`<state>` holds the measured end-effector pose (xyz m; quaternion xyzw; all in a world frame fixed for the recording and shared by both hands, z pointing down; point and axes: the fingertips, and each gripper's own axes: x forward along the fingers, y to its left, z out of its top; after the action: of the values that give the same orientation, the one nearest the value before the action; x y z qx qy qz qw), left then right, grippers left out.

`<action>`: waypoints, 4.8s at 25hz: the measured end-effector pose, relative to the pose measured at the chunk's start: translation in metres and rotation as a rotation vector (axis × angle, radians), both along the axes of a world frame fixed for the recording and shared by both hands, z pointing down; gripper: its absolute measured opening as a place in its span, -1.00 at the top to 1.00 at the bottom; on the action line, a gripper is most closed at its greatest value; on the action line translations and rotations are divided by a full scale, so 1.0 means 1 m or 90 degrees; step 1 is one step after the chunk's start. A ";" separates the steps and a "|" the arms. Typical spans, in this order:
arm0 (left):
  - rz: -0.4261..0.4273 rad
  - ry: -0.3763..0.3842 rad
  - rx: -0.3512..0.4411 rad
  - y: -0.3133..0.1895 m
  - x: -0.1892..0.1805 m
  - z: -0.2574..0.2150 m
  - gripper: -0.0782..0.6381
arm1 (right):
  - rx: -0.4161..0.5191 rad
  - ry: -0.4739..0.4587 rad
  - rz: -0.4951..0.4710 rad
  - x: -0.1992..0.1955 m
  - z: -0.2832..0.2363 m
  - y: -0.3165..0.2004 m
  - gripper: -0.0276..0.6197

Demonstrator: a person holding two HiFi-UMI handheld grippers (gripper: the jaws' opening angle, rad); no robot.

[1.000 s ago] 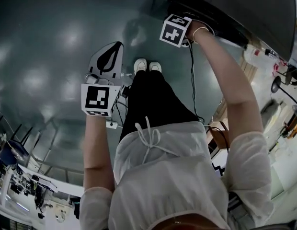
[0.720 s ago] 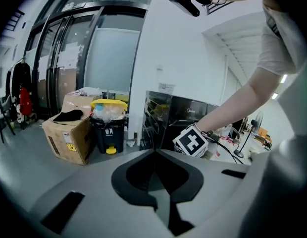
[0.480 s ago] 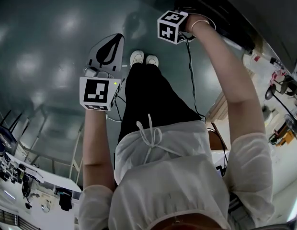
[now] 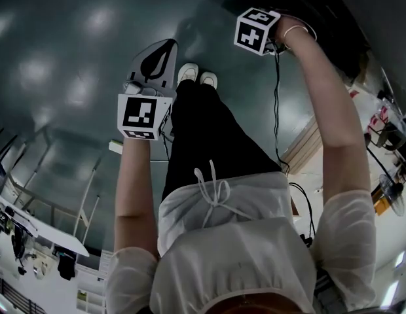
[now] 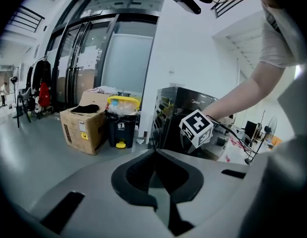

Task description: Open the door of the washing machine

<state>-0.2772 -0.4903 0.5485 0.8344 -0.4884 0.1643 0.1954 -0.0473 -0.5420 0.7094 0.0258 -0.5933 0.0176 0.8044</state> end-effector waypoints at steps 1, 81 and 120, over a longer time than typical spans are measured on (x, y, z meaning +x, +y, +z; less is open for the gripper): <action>-0.004 -0.001 -0.002 0.007 -0.003 0.003 0.72 | -0.009 -0.002 0.003 -0.004 0.000 0.006 0.72; -0.070 0.029 0.043 0.537 0.200 0.064 0.72 | -0.020 0.010 -0.379 0.179 0.015 0.514 0.55; 0.131 0.016 0.069 0.579 0.387 0.042 0.72 | 0.161 -0.022 -0.140 0.377 -0.012 0.580 0.89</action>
<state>0.1102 0.0884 0.5903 0.8917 -0.4055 0.1462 0.1383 0.3299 0.0382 0.6979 0.0610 -0.6037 -0.1451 0.7815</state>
